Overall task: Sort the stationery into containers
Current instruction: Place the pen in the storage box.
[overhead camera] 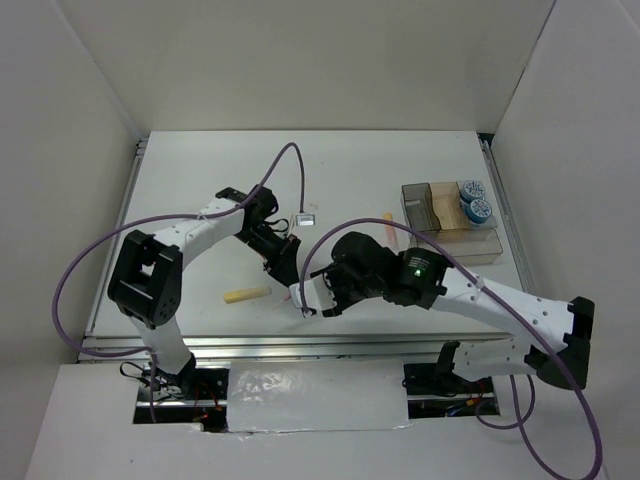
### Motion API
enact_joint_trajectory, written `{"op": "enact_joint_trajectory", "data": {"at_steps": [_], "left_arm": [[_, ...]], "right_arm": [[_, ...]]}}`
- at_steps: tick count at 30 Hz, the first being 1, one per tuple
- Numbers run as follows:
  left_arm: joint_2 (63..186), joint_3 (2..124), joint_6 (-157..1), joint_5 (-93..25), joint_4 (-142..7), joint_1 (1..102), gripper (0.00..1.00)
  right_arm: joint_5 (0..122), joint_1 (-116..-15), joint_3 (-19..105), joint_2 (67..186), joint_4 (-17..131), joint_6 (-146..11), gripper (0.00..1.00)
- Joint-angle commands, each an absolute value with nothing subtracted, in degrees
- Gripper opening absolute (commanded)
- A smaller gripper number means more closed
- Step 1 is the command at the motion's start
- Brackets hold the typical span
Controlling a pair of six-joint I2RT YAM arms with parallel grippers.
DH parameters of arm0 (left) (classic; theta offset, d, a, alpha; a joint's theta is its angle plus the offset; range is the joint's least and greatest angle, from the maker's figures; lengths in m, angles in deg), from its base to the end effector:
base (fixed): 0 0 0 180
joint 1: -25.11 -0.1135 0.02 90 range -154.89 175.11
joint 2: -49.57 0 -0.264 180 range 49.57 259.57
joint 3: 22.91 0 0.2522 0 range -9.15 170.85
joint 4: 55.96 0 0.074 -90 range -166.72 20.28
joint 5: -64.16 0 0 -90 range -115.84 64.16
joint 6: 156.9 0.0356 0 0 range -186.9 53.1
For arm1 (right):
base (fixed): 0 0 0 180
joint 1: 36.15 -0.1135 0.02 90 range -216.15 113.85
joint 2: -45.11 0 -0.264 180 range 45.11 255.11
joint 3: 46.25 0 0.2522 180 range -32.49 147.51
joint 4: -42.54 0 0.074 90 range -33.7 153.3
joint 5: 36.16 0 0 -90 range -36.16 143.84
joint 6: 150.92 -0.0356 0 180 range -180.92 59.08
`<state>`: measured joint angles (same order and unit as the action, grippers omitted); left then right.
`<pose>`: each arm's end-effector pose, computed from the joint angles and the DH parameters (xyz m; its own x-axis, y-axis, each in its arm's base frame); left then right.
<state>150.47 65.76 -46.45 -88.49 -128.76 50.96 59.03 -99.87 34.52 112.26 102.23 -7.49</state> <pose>0.2780 -0.1698 0.2293 -0.7459 0.5397 -0.3903 0.5658 0.2042 -0.7988 0.1027 0.2153 0.3373 0.5495 -0.6937 -0.4657 -0.8047 -0.2894 -0.5184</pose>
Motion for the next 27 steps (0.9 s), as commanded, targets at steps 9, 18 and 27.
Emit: {"op": "enact_joint_trajectory", "data": {"at_steps": [9, 18, 27], "left_arm": [[150.7, 64.8, -53.8, -93.9, -127.8, 51.1, 0.00], [151.7, 65.0, -54.2, -95.1, -128.2, 51.1, 0.00], [152.3, 64.9, -54.8, -95.7, -128.3, 51.1, 0.00]], "right_arm": [[55.6, -101.1, 39.1, 119.8, 99.5, -3.8, 0.46], [55.6, -101.4, 38.8, 122.3, 98.2, -2.1, 0.46], [56.0, -102.4, 40.9, 125.3, 98.0, -1.2, 0.46]]}}
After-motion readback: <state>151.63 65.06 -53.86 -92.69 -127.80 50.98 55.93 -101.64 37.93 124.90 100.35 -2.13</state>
